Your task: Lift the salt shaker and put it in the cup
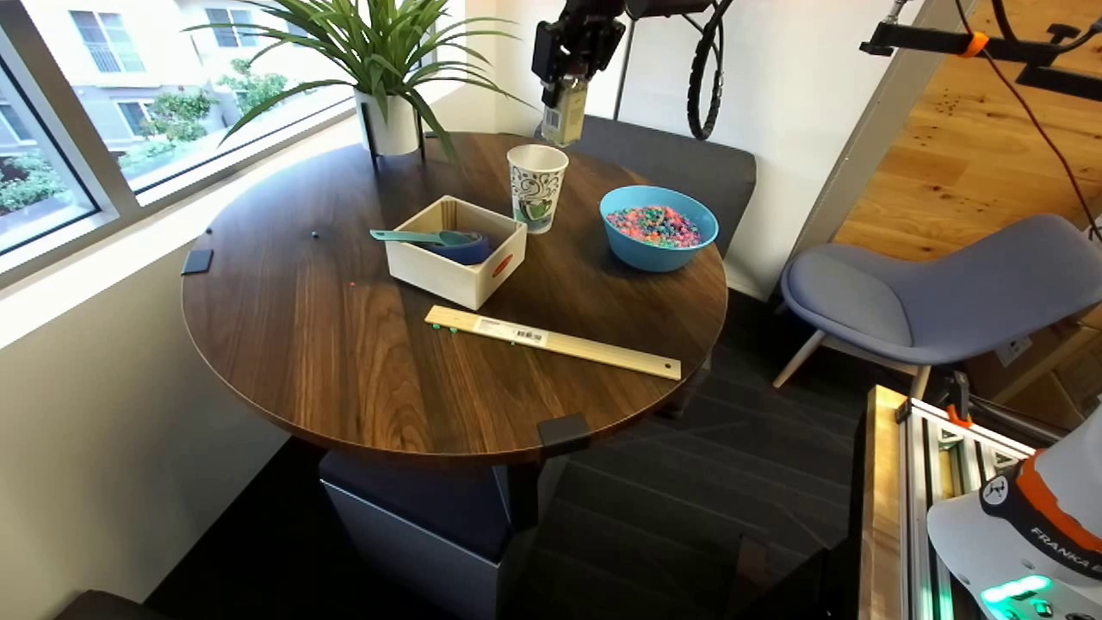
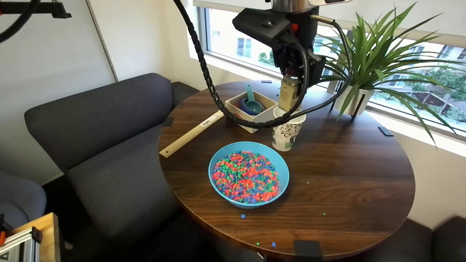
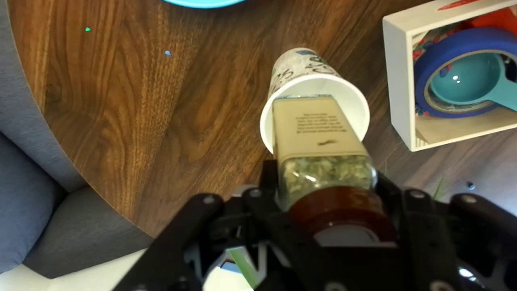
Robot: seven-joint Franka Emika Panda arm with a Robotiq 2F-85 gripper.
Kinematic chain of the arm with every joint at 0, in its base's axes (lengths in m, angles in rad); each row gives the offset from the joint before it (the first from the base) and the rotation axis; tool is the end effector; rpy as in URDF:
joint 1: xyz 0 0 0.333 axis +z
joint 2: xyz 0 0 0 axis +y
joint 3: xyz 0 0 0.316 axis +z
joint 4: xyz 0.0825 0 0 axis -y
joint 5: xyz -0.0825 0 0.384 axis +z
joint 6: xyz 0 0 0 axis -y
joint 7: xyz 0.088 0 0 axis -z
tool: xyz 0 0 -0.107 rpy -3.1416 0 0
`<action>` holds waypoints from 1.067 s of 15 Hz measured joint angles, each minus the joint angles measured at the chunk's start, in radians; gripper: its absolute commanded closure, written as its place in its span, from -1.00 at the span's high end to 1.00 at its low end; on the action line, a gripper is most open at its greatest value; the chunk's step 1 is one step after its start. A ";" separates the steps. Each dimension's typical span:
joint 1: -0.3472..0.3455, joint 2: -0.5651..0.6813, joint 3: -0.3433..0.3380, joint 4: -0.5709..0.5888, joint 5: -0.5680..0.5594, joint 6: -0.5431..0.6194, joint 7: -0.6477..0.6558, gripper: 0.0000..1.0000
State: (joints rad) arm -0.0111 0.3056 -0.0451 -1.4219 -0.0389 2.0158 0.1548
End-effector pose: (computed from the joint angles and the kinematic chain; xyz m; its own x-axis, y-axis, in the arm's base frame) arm 0.6797 -0.0361 0.5538 0.9395 -0.1847 0.2886 -0.1951 -0.9807 0.0076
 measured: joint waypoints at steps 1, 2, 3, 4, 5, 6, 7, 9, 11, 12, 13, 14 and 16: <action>-0.001 0.007 0.001 0.000 0.016 0.015 -0.001 -0.48; -0.001 0.015 0.002 0.002 0.031 0.029 -0.002 -0.48; -0.001 0.023 0.003 0.006 0.039 0.033 -0.002 0.02; -0.001 0.029 0.004 0.012 0.041 0.033 -0.002 0.02; -0.001 0.034 0.005 0.017 0.042 0.033 -0.002 0.02; -0.001 0.037 0.005 0.023 0.043 0.033 -0.002 -0.48; -0.001 0.038 0.005 0.027 0.043 0.033 -0.002 -0.48; -0.001 0.040 0.004 0.028 0.042 0.031 -0.002 -0.48; -0.002 0.055 0.004 0.028 0.042 0.023 -0.002 -0.48; -0.004 0.067 0.004 0.028 0.042 0.022 -0.002 -0.48; -0.005 0.081 0.004 0.028 0.042 0.022 -0.002 -0.48; -0.007 0.095 0.004 0.028 0.042 0.022 -0.002 -0.48; -0.011 0.120 0.004 0.030 0.046 0.022 -0.004 -0.48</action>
State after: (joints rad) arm -0.0222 0.4252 -0.0414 -1.3919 0.0072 2.0378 0.1510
